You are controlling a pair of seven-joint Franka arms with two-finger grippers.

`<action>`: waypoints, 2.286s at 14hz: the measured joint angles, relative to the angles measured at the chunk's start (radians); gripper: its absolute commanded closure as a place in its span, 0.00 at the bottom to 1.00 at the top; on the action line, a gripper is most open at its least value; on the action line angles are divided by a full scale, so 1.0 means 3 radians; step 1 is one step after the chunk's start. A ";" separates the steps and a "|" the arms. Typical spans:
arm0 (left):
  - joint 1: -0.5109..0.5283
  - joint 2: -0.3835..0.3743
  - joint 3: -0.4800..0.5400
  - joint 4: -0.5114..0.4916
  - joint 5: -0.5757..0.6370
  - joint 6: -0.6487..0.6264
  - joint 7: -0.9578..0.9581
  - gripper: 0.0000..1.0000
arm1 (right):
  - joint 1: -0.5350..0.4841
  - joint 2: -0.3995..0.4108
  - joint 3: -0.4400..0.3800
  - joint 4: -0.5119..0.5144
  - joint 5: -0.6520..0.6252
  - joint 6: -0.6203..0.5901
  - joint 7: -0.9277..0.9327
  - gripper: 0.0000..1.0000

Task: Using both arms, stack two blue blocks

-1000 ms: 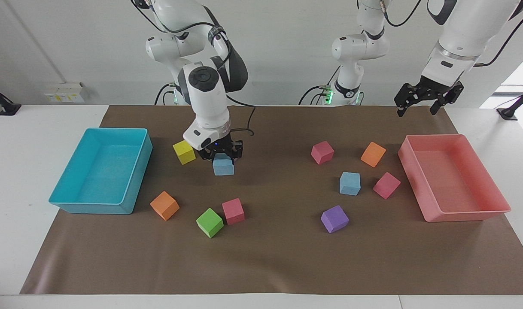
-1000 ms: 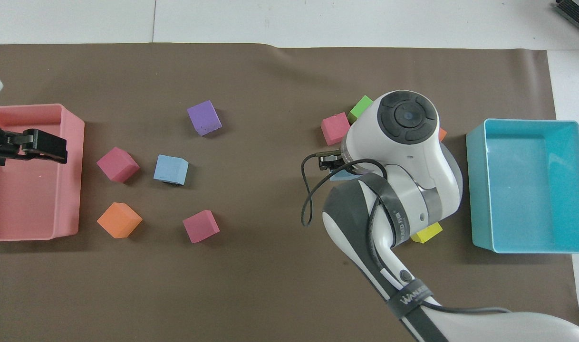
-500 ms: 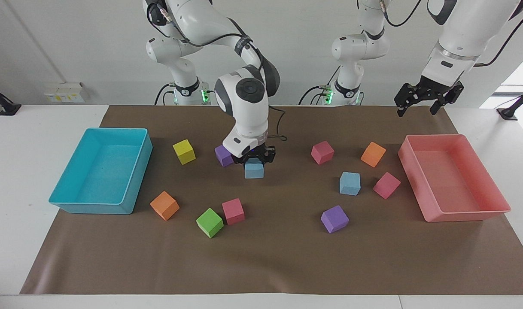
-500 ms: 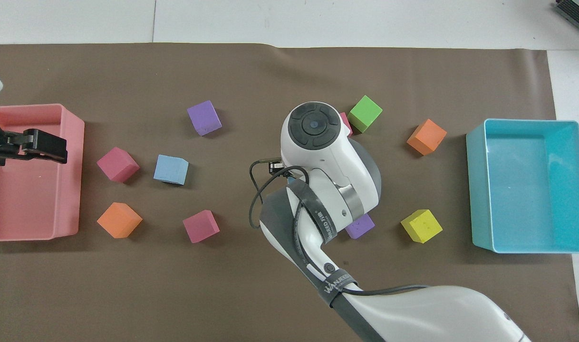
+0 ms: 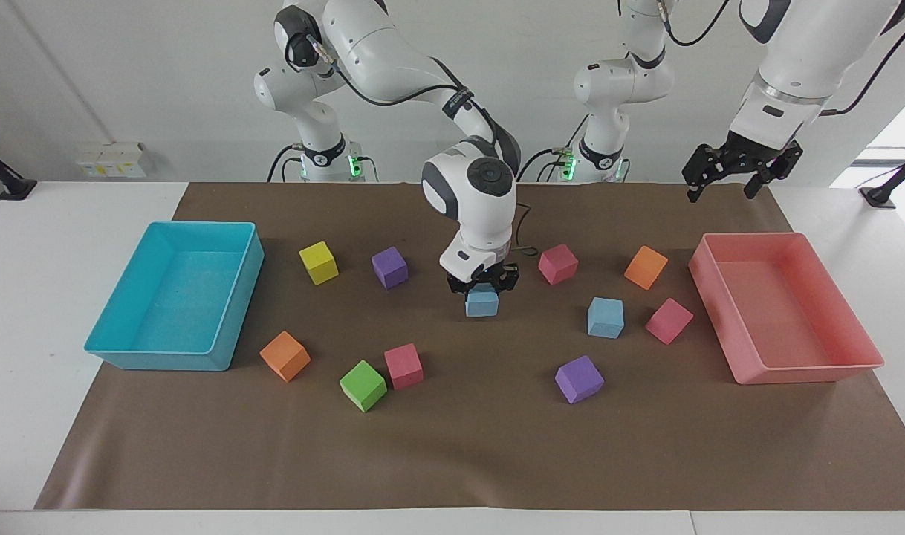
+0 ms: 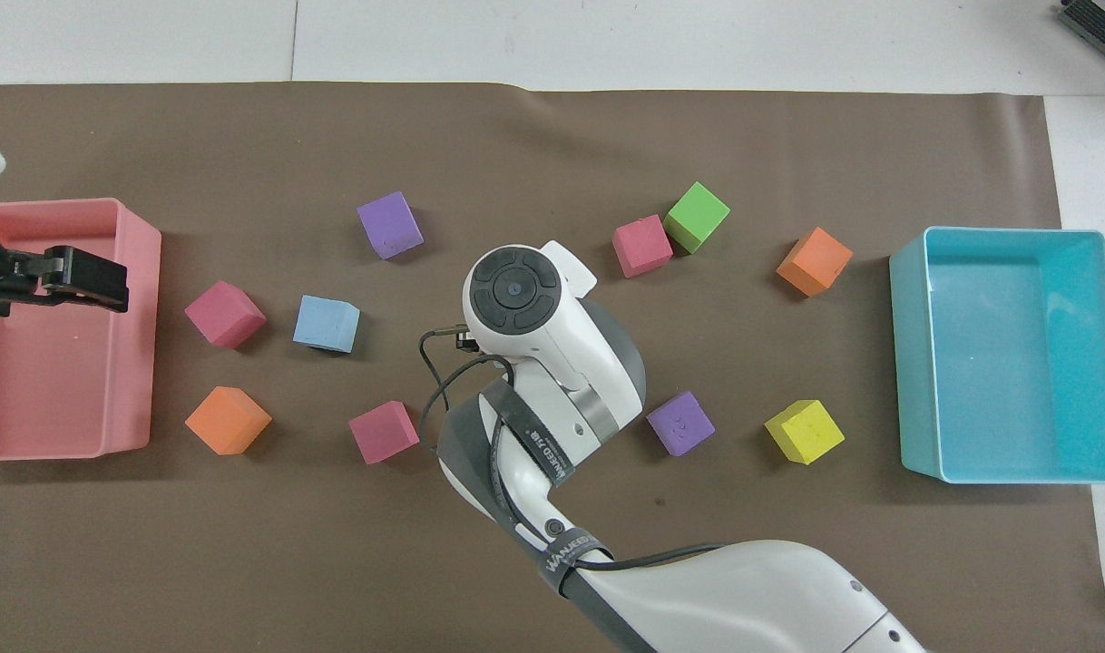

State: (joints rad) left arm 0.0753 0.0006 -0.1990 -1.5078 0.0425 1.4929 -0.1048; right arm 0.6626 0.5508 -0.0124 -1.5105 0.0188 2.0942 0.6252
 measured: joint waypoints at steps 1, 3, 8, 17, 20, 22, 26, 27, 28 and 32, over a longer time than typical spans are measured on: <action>0.0000 0.0000 0.0000 0.0000 0.0000 0.0000 0.0000 0.00 | 0.0006 0.0004 0.0000 -0.0008 0.0000 0.0034 0.0022 1.00; 0.0000 0.0000 0.0000 0.0000 0.0000 0.0000 0.0000 0.00 | 0.0005 0.0008 -0.0006 -0.0075 0.0000 0.0162 0.0114 1.00; 0.0000 0.0000 0.0000 0.0000 0.0000 0.0000 0.0000 0.00 | 0.0004 0.0010 -0.0029 -0.0211 0.0000 0.0255 0.0181 1.00; -0.0004 -0.0038 -0.0082 0.0003 -0.0014 0.0002 0.0000 0.00 | 0.0006 0.0002 -0.0028 -0.0273 -0.0067 0.0260 0.0173 0.94; -0.0056 -0.0081 -0.0117 -0.0052 -0.0132 0.0008 0.0012 0.00 | 0.0007 0.0003 -0.0028 -0.0297 -0.0070 0.0275 0.0173 0.00; -0.0141 -0.0088 -0.0128 -0.0170 -0.0142 0.0077 0.0010 0.00 | 0.0007 0.0002 -0.0028 -0.0296 -0.0088 0.0282 0.0173 0.00; -0.0240 -0.0113 -0.0140 -0.0804 -0.0253 0.0680 0.0007 0.00 | 0.0006 -0.0106 -0.0028 -0.0282 -0.0128 0.0301 0.0173 0.00; -0.0244 -0.0141 -0.0142 -0.0992 -0.0268 0.0876 0.0007 0.00 | 0.0002 -0.0171 -0.0030 -0.0282 -0.0128 0.0301 0.0173 0.00; -0.0249 -0.0176 -0.0142 -0.1174 -0.0274 0.1043 0.0007 0.00 | -0.0007 -0.0247 -0.0033 -0.0284 -0.0128 0.0298 0.0173 0.00; -0.0269 -0.0280 -0.0139 -0.1613 -0.0285 0.1447 0.0008 0.00 | -0.0147 -0.0487 -0.0038 -0.0313 -0.0104 0.0228 0.0047 0.00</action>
State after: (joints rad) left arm -0.0054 -0.0835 -0.2405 -1.9917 -0.0429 1.9269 -0.1023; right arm 0.6185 0.4046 -0.0240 -1.6043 -0.0123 2.1627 0.6393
